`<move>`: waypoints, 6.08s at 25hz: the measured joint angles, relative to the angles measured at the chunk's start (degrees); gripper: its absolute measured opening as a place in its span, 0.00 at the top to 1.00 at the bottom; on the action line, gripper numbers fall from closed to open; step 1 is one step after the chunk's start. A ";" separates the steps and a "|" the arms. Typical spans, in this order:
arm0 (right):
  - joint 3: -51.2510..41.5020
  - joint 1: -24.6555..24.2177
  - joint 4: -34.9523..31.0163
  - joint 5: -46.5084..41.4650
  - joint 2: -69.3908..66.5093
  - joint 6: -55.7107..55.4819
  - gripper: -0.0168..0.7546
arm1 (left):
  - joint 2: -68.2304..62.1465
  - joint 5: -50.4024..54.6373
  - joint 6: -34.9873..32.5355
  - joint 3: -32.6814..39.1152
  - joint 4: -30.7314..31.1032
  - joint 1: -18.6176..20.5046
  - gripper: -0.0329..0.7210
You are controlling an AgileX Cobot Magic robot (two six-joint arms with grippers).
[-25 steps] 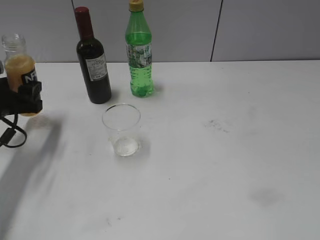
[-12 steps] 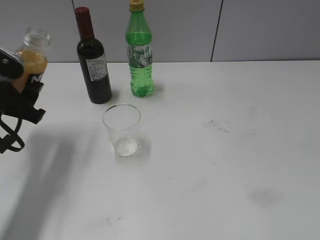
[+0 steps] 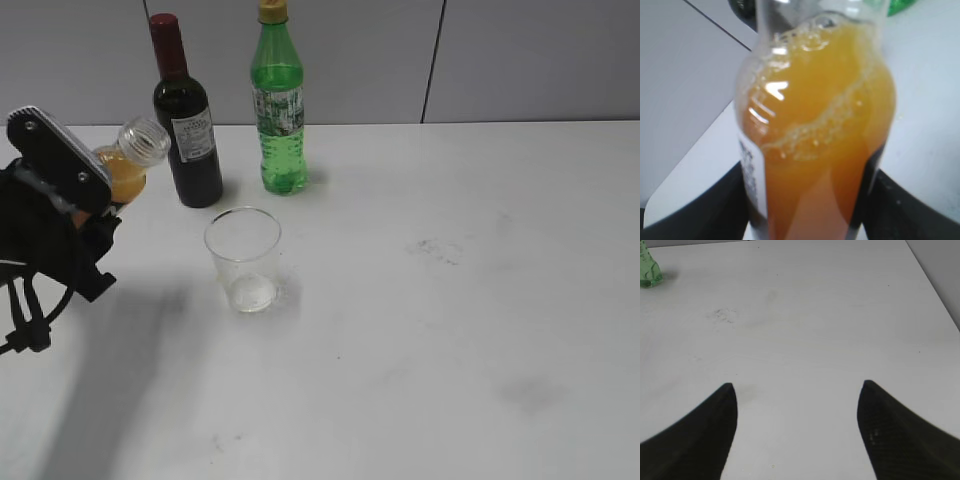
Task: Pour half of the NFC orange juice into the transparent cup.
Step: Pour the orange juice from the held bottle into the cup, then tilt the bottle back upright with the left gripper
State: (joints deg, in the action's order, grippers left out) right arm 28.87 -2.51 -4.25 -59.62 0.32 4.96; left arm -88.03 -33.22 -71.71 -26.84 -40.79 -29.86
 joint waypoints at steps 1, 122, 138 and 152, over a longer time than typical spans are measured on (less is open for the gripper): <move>0.00 0.00 0.00 0.00 0.00 0.00 0.24 | 0.00 0.62 -1.73 0.00 -1.77 -0.16 0.31; 0.00 0.00 -0.06 0.00 0.00 -0.30 0.24 | -7.85 -9.50 -70.75 -14.75 -43.99 -11.75 0.31; 0.00 0.00 -0.06 0.00 0.00 -0.30 0.24 | -7.85 -9.50 -70.75 -14.75 -43.92 -11.75 0.31; 0.00 0.00 -0.06 0.00 0.00 -0.30 0.24 | -7.85 1.25 -36.67 -14.79 -41.65 -10.36 0.31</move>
State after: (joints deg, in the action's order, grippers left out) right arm 28.87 -2.51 -4.30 -59.62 0.32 4.66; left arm -95.88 -31.97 -108.38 -41.63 -82.44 -40.23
